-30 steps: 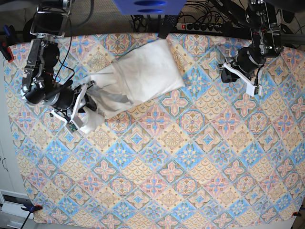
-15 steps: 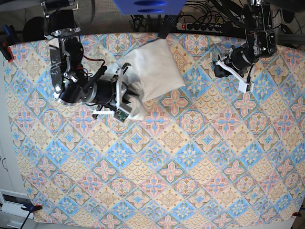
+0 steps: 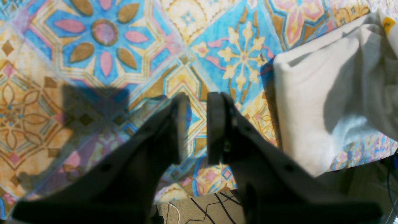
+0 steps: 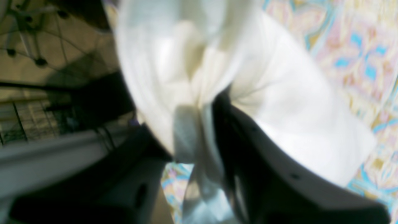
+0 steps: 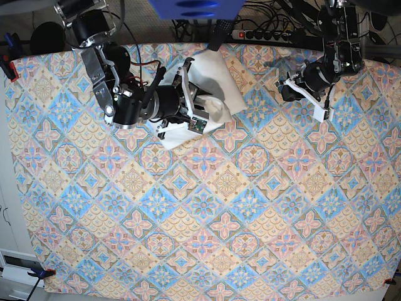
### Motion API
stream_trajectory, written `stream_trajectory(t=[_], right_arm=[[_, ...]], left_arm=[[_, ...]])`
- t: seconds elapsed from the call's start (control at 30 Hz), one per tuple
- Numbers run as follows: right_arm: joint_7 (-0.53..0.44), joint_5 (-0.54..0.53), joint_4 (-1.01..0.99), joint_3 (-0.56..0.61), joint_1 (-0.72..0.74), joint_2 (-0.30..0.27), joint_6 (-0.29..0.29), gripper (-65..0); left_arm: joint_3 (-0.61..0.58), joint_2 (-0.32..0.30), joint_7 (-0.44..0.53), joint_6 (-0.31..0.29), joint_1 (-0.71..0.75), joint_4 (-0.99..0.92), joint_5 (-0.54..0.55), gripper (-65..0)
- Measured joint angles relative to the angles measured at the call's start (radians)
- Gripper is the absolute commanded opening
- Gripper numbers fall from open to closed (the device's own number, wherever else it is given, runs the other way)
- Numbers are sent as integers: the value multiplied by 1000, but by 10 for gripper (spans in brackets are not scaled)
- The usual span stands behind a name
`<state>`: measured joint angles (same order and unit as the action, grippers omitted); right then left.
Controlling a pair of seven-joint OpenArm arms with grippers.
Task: Fold the T-shirt properly
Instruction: 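Lift the strip end with the right gripper and fold it over toward the left gripper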
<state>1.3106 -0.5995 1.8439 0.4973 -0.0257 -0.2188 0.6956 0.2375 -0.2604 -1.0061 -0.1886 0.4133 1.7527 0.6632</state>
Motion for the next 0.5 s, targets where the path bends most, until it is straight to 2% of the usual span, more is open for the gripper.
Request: stream_trajectory(t=[0.13,0.5], right_arm=[[-8,1,2,-1,26,-5,0,-398],[-4,-2,64,-5,16,-3,0,-392]], left_arm=[[0,0,0,0,0,0,0,-545],[0,0,0,0,2,1,0,-544]])
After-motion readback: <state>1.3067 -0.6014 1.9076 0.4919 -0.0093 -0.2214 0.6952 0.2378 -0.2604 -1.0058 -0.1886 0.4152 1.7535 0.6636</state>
